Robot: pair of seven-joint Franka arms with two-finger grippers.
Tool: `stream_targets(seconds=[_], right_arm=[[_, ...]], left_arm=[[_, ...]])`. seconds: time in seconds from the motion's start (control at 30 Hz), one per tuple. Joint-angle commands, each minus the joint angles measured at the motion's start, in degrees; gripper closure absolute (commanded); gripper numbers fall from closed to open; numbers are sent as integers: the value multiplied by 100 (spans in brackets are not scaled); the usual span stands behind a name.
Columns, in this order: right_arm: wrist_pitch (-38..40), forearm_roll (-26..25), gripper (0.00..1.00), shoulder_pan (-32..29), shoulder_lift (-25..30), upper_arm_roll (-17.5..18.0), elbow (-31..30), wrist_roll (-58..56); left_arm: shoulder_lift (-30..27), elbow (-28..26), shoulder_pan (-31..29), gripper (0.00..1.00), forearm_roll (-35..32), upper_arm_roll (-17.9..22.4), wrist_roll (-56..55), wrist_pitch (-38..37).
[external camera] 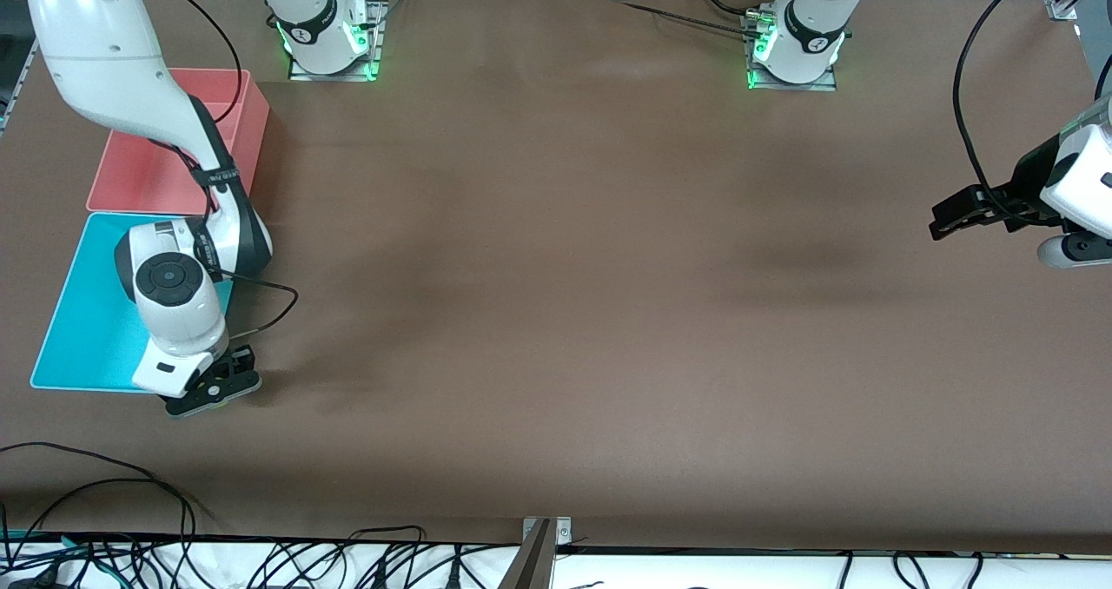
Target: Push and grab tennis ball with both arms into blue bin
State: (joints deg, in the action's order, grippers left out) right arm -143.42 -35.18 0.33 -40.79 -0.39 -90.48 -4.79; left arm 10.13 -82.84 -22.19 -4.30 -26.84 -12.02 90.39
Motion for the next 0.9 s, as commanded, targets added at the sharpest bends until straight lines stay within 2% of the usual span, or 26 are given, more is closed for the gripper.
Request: stream_targets(seconds=[0.0, 0.43, 0.7, 0.87], right_arm=[[902, 458, 82, 3, 396, 215, 21, -31], [2713, 1417, 81, -85, 1064, 189, 13, -241], [3250, 2269, 80, -814, 1091, 189, 4, -1428], [3522, 2410, 79, -1096, 1091, 189, -13, -1534]], left_arm=[[77, 190, 13, 0, 70, -6, 86, -144], [77, 190, 13, 0, 61, -14, 86, -144], [77, 190, 13, 0, 70, -14, 77, -153], [77, 181, 13, 0, 70, -14, 77, -144]])
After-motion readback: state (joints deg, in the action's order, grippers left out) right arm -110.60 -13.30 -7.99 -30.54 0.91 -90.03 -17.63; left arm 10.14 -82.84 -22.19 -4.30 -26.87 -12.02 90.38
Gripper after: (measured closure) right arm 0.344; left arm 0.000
